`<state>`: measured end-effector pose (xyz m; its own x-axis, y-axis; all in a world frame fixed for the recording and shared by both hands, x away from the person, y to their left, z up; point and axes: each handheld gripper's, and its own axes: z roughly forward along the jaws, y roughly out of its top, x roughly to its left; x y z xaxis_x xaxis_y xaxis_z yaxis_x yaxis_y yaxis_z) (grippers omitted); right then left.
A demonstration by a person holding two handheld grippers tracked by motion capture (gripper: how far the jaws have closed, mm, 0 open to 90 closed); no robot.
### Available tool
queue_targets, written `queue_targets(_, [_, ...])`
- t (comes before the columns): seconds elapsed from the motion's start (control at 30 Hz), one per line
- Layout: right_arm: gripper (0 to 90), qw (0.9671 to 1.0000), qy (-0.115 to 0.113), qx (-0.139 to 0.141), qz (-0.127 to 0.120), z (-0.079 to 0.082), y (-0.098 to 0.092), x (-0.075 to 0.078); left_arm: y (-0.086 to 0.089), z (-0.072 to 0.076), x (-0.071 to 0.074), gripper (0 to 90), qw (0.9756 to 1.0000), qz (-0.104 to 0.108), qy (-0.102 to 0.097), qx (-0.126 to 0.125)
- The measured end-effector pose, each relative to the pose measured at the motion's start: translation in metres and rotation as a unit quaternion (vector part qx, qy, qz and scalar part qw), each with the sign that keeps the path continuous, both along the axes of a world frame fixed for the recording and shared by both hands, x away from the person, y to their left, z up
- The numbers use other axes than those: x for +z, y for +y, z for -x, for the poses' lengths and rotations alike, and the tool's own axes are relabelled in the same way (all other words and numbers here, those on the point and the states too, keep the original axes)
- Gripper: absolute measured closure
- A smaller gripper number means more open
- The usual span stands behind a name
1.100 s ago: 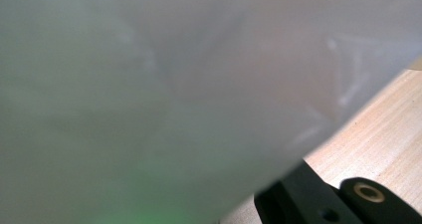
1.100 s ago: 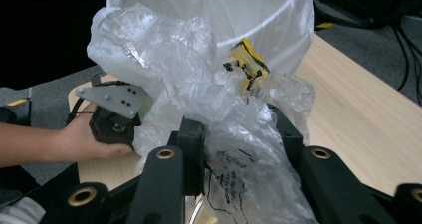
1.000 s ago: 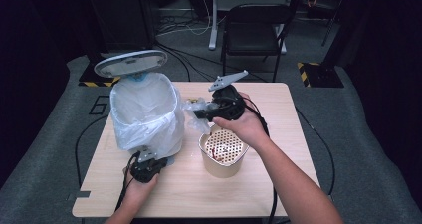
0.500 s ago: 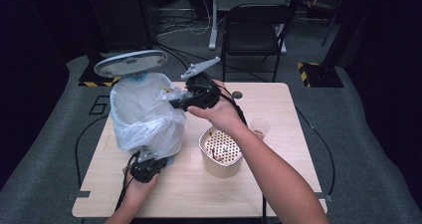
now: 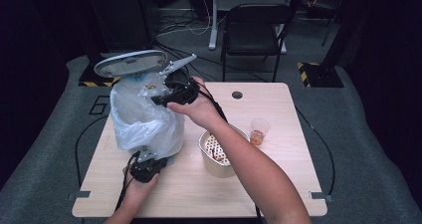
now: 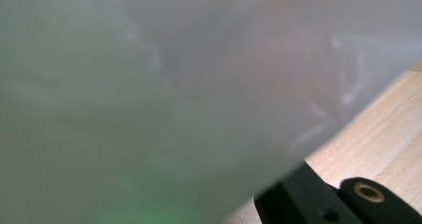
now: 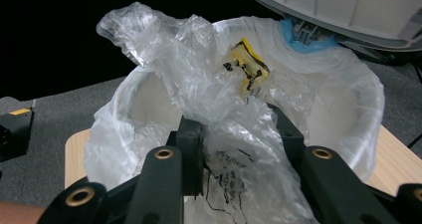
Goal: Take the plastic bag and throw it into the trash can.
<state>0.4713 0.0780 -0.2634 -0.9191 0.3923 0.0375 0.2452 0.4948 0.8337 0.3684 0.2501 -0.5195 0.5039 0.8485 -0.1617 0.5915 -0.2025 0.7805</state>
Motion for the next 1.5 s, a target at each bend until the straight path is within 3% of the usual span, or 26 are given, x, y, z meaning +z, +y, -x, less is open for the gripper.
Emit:
queue_targets(0.03, [66.1, 1.0, -0.001, 0.0, 0.0, -0.001, 0.003, -0.001, 0.001, -0.001, 0.0, 90.0, 0.9999, -0.004, 0.0, -0.014])
queue_targets(0.1, [66.1, 1.0, 0.002, -0.002, -0.001, -0.004, 0.009, -0.003, 0.0, 0.0, 0.0, 90.0, 1.0, 0.001, 0.0, 0.006])
queue_targets(0.33, [66.1, 1.0, 0.001, -0.006, 0.004, -0.008, 0.02, -0.009, 0.001, 0.0, 0.0, 90.0, 1.0, -0.001, 0.001, -0.003])
queue_targets(0.4, [66.1, 1.0, 0.003, -0.007, 0.002, -0.01, 0.023, -0.011, 0.002, -0.001, 0.0, 90.0, 0.9999, -0.004, 0.0, -0.016])
queue_targets(0.43, [66.1, 1.0, 0.003, -0.008, 0.001, -0.011, 0.025, -0.012, 0.0, 0.001, 0.0, 90.0, 1.0, 0.001, -0.001, 0.002])
queue_targets(0.5, [66.1, 0.9999, 0.004, -0.012, 0.0, -0.012, 0.028, -0.013, 0.001, 0.001, 0.001, 90.0, 1.0, -0.003, 0.006, -0.004])
queue_targets(0.7, [63.7, 0.9998, 0.006, -0.019, 0.006, -0.017, 0.039, -0.017, 0.001, 0.0, 0.0, 90.0, 1.0, -0.001, 0.002, -0.003])
queue_targets(0.83, [48.2, 0.9993, 0.012, -0.035, 0.002, -0.017, 0.049, -0.018, 0.002, 0.0, 0.001, 90.0, 0.9999, -0.004, 0.004, -0.009])
queue_targets(0.97, [23.6, 0.9991, -0.004, -0.043, 0.002, -0.014, 0.055, -0.018, 0.0, 0.0, -0.002, 90.0, 0.9999, 0.003, -0.006, 0.009])
queue_targets(1.07, [16.9, 0.9987, -0.005, -0.05, -0.005, -0.012, 0.055, -0.017, 0.0, 0.0, -0.002, 90.0, 0.9999, 0.004, -0.007, 0.009])
queue_targets(1.17, [16.6, 0.9989, -0.004, -0.047, -0.005, -0.012, 0.051, -0.015, 0.002, 0.0, 0.001, 90.0, 0.9999, -0.002, 0.005, -0.01])
queue_targets(1.3, [20.5, 0.9989, -0.008, -0.044, -0.011, -0.009, 0.039, -0.01, 0.002, 0.0, 0.001, 90.0, 0.9999, -0.002, 0.008, -0.009])
queue_targets(1.33, [21.9, 0.9988, -0.008, -0.044, -0.018, -0.007, 0.035, -0.008, 0.0, 0.0, -0.001, 90.0, 1.0, 0.001, -0.003, 0.002])
queue_targets(1.37, [23.3, 0.9988, -0.009, -0.043, -0.02, -0.006, 0.031, -0.006, 0.0, 0.0, -0.001, 90.0, 1.0, 0.004, 0.0, 0.003])
queue_targets(1.4, [24.8, 0.9988, -0.009, -0.042, -0.022, -0.004, 0.027, -0.003, 0.002, 0.001, 0.001, 90.0, 1.0, 0.0, 0.007, -0.006])
queue_targets(1.5, [29.2, 0.9988, -0.014, -0.044, -0.018, -0.001, 0.016, 0.003, 0.001, 0.0, 0.0, 90.0, 1.0, -0.003, 0.002, -0.003])
